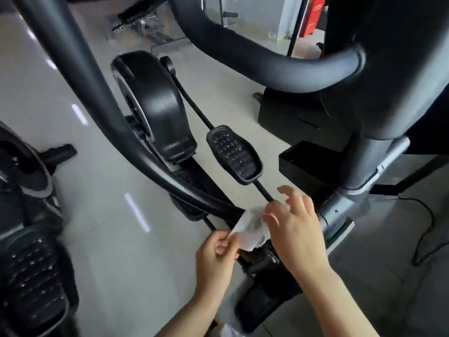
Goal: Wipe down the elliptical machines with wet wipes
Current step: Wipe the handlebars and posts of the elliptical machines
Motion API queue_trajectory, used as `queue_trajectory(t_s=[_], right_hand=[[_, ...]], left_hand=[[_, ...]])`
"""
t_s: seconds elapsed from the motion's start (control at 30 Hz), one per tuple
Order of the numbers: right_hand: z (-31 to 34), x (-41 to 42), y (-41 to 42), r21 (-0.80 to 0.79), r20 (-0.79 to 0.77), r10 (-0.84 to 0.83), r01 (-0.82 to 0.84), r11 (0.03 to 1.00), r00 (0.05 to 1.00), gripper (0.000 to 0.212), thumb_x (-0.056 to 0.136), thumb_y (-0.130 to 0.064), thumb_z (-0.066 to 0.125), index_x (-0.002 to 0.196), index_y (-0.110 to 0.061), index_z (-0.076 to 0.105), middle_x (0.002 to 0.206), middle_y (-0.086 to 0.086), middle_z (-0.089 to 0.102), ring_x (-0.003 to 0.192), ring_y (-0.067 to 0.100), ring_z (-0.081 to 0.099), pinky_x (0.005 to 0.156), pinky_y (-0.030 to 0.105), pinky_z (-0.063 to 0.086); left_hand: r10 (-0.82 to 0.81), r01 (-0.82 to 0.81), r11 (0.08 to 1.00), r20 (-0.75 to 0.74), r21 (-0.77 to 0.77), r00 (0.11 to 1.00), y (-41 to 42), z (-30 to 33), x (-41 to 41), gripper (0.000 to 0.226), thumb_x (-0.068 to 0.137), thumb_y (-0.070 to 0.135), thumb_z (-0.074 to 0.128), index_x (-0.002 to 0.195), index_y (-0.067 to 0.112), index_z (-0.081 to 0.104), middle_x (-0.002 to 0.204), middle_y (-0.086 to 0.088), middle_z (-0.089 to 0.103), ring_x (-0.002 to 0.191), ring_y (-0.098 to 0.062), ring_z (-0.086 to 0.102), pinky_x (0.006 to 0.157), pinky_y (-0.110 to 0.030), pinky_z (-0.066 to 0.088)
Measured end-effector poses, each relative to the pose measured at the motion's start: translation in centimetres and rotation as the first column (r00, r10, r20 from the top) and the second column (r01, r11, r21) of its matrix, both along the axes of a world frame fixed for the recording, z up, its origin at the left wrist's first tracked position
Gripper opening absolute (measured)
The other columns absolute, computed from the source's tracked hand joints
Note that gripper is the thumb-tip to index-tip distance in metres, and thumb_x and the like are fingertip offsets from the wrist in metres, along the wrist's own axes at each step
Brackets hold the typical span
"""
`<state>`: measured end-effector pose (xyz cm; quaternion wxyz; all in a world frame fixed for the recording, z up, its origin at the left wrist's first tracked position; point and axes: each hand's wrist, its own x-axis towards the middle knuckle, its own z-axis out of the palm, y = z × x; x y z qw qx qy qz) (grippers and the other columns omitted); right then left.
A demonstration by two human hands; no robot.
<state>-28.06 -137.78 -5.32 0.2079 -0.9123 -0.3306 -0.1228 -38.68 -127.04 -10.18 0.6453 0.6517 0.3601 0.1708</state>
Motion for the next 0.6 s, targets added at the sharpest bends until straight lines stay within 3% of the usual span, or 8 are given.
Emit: queue_trajectory(t_s=[0.07, 0.13, 0.23, 0.37, 0.47, 0.6], right_hand=[[-0.6, -0.5, 0.1, -0.058, 0.163, 0.081, -0.073, 0.996, 0.983, 0.011, 0.077, -0.016, 0.075, 0.088, -0.016, 0.073, 0.116, 0.012, 0.063, 0.092, 0.035, 0.061, 0.069, 0.042, 0.051], [-1.2, -0.6, 0.5, -0.068, 0.155, 0.169, -0.160, 0.985, 0.973, 0.026, 0.069, -0.016, 0.080, 0.094, -0.013, 0.074, 0.101, 0.011, 0.068, 0.079, 0.031, 0.064, 0.056, 0.037, 0.053], [-1.8, -0.7, 3.8, -0.022, 0.098, 0.260, -0.259, 0.966, 0.961, 0.041, 0.051, 0.000, 0.090, 0.086, -0.008, 0.071, 0.081, 0.006, 0.064, 0.067, 0.026, 0.062, 0.037, 0.029, 0.046], [-0.3, -1.1, 11.0, 0.014, 0.169, 0.365, -0.372, 0.928, 0.916, 0.036, 0.046, -0.012, 0.095, 0.074, -0.007, 0.072, 0.069, 0.005, 0.062, 0.059, 0.023, 0.060, 0.040, 0.020, 0.040], [1.7, -1.7, 15.4, 0.161, 0.173, 0.403, -0.430, 0.889, 0.899, 0.031, 0.056, -0.018, 0.094, 0.074, -0.006, 0.072, 0.071, 0.008, 0.064, 0.060, 0.027, 0.064, 0.044, 0.020, 0.044], [5.1, -2.5, 19.6, 0.452, 0.190, 0.416, -0.455, 0.767, 0.889, 0.026, 0.074, -0.015, 0.079, 0.087, 0.004, 0.068, 0.087, 0.015, 0.067, 0.069, 0.031, 0.067, 0.057, 0.025, 0.049]], left_hand=[[0.103, -0.103, 0.994, -0.003, 0.029, 0.995, 0.1, -0.2, -0.4, 0.014, 0.091, 0.023, 0.068, 0.079, 0.015, 0.066, 0.065, 0.005, 0.066, 0.064, -0.008, 0.061, 0.067, -0.029, 0.050], [0.205, -0.206, 0.975, 0.015, 0.082, 0.979, 0.8, -0.1, -0.7, 0.013, 0.091, 0.022, 0.068, 0.079, 0.017, 0.066, 0.070, 0.005, 0.066, 0.065, -0.006, 0.059, 0.066, -0.019, 0.046], [0.328, -0.333, 0.922, 0.058, 0.197, 0.943, 2.9, 1.1, -0.9, 0.013, 0.091, 0.020, 0.069, 0.079, 0.017, 0.064, 0.074, 0.005, 0.066, 0.066, 0.001, 0.060, 0.064, -0.009, 0.042], [0.475, -0.488, 0.855, 0.112, 0.176, 0.873, 7.9, 2.3, -1.2, 0.018, 0.092, 0.018, 0.069, 0.075, 0.019, 0.063, 0.067, 0.014, 0.065, 0.066, 0.001, 0.059, 0.066, -0.010, 0.042], [0.502, -0.539, 0.816, 0.205, 0.208, 0.840, 11.8, 4.3, -1.0, 0.021, 0.093, 0.014, 0.067, 0.073, 0.021, 0.063, 0.068, 0.014, 0.065, 0.065, 0.004, 0.059, 0.082, -0.020, 0.043], [0.531, -0.641, 0.720, 0.383, 0.267, 0.756, 15.1, 9.6, -0.8, 0.026, 0.091, 0.011, 0.067, 0.072, 0.027, 0.062, 0.072, 0.015, 0.063, 0.065, 0.009, 0.057, 0.068, -0.009, 0.041]])
